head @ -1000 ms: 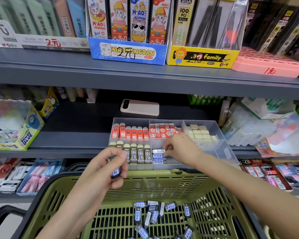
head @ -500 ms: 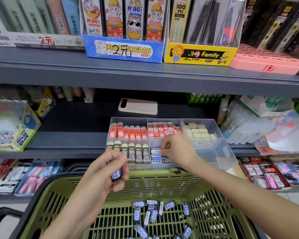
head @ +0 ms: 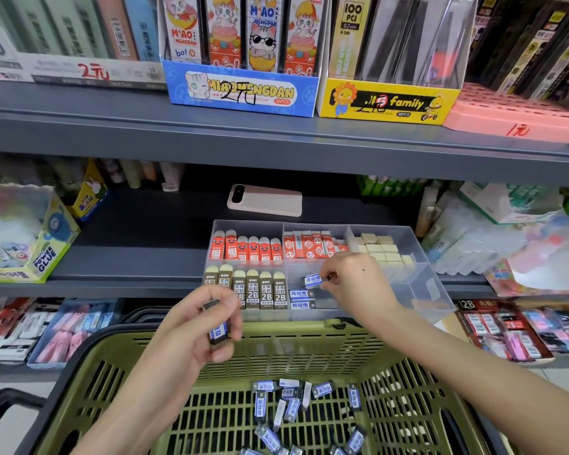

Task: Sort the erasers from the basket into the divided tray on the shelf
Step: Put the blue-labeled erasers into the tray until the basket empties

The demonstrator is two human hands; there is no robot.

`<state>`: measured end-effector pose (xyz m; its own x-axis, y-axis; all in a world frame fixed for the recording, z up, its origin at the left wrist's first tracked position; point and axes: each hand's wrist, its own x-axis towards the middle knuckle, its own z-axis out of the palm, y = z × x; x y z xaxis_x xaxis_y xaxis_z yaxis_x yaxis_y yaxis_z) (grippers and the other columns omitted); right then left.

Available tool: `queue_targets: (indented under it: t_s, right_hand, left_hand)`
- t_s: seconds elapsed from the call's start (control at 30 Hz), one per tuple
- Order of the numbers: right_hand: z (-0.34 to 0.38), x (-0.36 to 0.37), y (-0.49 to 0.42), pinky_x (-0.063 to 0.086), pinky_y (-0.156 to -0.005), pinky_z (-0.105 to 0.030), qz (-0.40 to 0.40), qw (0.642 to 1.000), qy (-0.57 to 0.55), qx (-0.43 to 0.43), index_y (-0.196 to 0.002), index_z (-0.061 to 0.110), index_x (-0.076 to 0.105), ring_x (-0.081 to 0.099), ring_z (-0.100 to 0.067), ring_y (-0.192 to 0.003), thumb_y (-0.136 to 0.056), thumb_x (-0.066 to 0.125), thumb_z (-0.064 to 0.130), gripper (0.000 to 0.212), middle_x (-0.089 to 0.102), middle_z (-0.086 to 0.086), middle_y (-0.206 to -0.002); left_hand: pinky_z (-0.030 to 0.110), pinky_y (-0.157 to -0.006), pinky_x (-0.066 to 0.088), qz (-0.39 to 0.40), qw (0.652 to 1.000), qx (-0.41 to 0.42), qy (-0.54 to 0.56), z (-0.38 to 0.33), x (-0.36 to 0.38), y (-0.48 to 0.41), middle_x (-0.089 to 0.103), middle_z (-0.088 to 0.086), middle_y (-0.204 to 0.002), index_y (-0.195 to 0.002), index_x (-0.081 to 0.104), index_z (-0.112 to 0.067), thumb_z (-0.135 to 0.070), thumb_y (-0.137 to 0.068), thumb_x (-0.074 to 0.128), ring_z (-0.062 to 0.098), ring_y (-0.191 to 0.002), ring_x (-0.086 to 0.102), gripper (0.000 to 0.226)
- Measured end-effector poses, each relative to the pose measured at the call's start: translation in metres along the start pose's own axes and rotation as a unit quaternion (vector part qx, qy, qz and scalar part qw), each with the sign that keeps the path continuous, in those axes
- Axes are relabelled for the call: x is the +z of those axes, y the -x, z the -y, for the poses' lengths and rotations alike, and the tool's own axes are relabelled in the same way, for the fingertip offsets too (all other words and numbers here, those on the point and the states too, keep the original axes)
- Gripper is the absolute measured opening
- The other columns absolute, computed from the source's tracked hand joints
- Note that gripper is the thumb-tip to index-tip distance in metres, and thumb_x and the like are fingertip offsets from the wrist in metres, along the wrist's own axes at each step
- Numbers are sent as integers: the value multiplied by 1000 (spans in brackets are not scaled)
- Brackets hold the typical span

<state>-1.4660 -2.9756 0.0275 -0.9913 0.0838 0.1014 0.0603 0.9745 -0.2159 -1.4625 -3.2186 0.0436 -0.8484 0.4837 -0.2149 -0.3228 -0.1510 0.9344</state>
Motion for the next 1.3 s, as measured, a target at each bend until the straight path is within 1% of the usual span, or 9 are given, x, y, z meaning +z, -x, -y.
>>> queue_targets:
  t_s: [0.33,0.47,0.57,0.67,0.8,0.9,0.97,1.13,1.3]
  right_hand:
    - [8,0,-10,43,-94,-32,67,997,36,-36,-92,14,71,58,-18,-88,-88,56,14,16,68,-2,-95]
    - [8,-1,-6,42,-85,-10,62,978,-179,83,-90,8,72,60,-12,-76,-82,62,1,15,70,-4,-86]
    - [10,1,-5,52,-82,-23,108,949,-259,145,-98,6,69,61,-12,-81,-83,61,-4,20,66,-3,-88]
    - [11,-1,-8,50,-77,-22,127,944,-264,150,-100,6,67,58,-13,-85,-87,51,-4,23,62,-3,-96]
    - [11,-4,-7,49,-89,-28,143,967,-187,97,-104,8,66,58,-15,-90,-89,47,-1,25,64,-1,-99]
    - [14,-6,-4,40,-97,-29,51,992,-104,55,-102,12,66,51,-13,-76,-91,45,5,25,61,2,-82]
    - [16,-8,-4,39,-90,-21,35,988,-139,52,-112,13,64,53,-11,-83,-92,44,6,29,65,-1,-92]
    - [20,-1,-8,44,-91,-23,182,964,-188,42,-123,12,57,56,-15,-111,-95,41,6,32,62,-4,-122]
    - [21,-17,0,51,-79,-34,107,945,-304,54,-104,14,63,61,-17,-83,-94,49,10,18,63,2,-84]
  left_hand:
    - [20,-43,35,-10,1000,-4,26,5,0,0,50,11,-69,-80,60,-4,-27,-66,69,14,-60,48,29]
    - [20,-44,35,-6,999,-4,31,3,0,0,50,11,-69,-79,61,-6,-28,-64,70,14,-60,48,29]
    - [21,-44,35,-1,999,-9,38,5,0,-1,51,11,-69,-79,63,-8,-20,-62,76,15,-61,49,24]
    - [24,-47,40,-8,996,-15,87,6,0,-5,54,12,-71,-84,69,-7,-17,-68,64,18,-64,52,19]
    - [34,-62,57,-2,988,-26,153,7,3,-7,69,20,-90,-103,67,0,-6,-77,52,29,-83,68,31]
    - [39,-75,58,9,990,-13,141,3,10,-7,69,19,-109,-114,59,0,-12,-82,50,33,-102,67,35]
    - [40,-82,56,15,993,0,121,2,15,-6,69,13,-115,-116,57,-2,-16,-84,50,30,-108,65,35]
    - [36,-89,53,-4,997,32,76,5,23,-8,69,7,-117,-114,54,-6,-22,-85,53,24,-111,64,34]
    - [39,-95,52,-28,998,49,36,7,31,-13,70,4,-115,-112,45,-8,-27,-82,56,20,-114,62,37]
